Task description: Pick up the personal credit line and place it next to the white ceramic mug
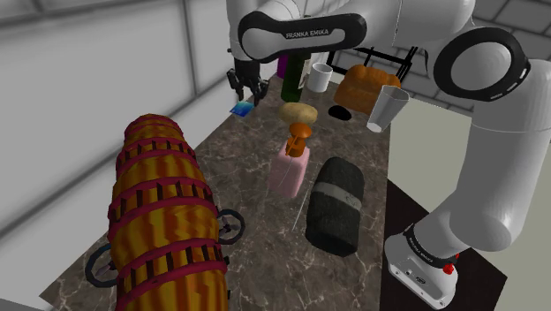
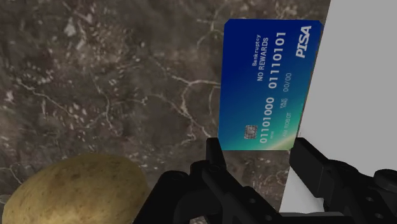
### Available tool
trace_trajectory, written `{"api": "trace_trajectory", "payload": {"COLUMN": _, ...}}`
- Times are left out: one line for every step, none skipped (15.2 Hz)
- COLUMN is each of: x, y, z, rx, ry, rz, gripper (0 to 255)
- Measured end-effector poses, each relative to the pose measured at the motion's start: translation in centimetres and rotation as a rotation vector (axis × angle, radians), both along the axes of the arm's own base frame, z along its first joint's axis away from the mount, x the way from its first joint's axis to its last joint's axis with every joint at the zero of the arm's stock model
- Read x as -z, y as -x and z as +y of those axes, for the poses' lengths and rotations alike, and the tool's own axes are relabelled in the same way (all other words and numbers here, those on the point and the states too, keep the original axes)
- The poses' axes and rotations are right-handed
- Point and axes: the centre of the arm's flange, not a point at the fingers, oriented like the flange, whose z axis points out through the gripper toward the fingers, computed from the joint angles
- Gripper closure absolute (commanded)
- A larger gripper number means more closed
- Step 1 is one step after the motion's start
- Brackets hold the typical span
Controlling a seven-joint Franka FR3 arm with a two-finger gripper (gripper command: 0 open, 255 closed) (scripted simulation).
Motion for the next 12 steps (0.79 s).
{"api": "trace_trajectory", "payload": {"x": -0.5, "y": 0.0, "z": 0.0, "rx": 0.0, "ry": 0.0, "rz": 0.0, "gripper": 255}}
{"api": "trace_trajectory", "payload": {"x": -1.1, "y": 0.1, "z": 0.0, "rx": 0.0, "ry": 0.0, "rz": 0.0, "gripper": 255}}
{"api": "trace_trajectory", "payload": {"x": -1.6, "y": 0.0, "z": 0.0, "rx": 0.0, "ry": 0.0, "rz": 0.0, "gripper": 255}}
{"api": "trace_trajectory", "payload": {"x": -2.1, "y": 0.1, "z": 0.0, "rx": 0.0, "ry": 0.0, "rz": 0.0, "gripper": 255}}
{"api": "trace_trajectory", "payload": {"x": -2.6, "y": 0.0, "z": 0.0, "rx": 0.0, "ry": 0.0, "rz": 0.0, "gripper": 255}}
{"api": "trace_trajectory", "payload": {"x": -3.1, "y": 0.1, "z": -0.1, "rx": 0.0, "ry": 0.0, "rz": 0.0, "gripper": 255}}
{"api": "trace_trajectory", "payload": {"x": -3.6, "y": 0.0, "z": -0.1, "rx": 0.0, "ry": 0.0, "rz": 0.0, "gripper": 255}}
{"api": "trace_trajectory", "payload": {"x": -4.2, "y": -0.1, "z": 0.0, "rx": 0.0, "ry": 0.0, "rz": 0.0, "gripper": 255}}
{"api": "trace_trajectory", "payload": {"x": -4.7, "y": 0.0, "z": 0.0, "rx": 0.0, "ry": 0.0, "rz": 0.0, "gripper": 255}}
{"api": "trace_trajectory", "payload": {"x": -5.3, "y": 0.0, "z": 0.0, "rx": 0.0, "ry": 0.0, "rz": 0.0, "gripper": 255}}
{"api": "trace_trajectory", "payload": {"x": -5.7, "y": 0.1, "z": 0.0, "rx": 0.0, "ry": 0.0, "rz": 0.0, "gripper": 255}}
{"api": "trace_trajectory", "payload": {"x": -6.3, "y": 0.1, "z": 0.0, "rx": 0.0, "ry": 0.0, "rz": 0.0, "gripper": 255}}
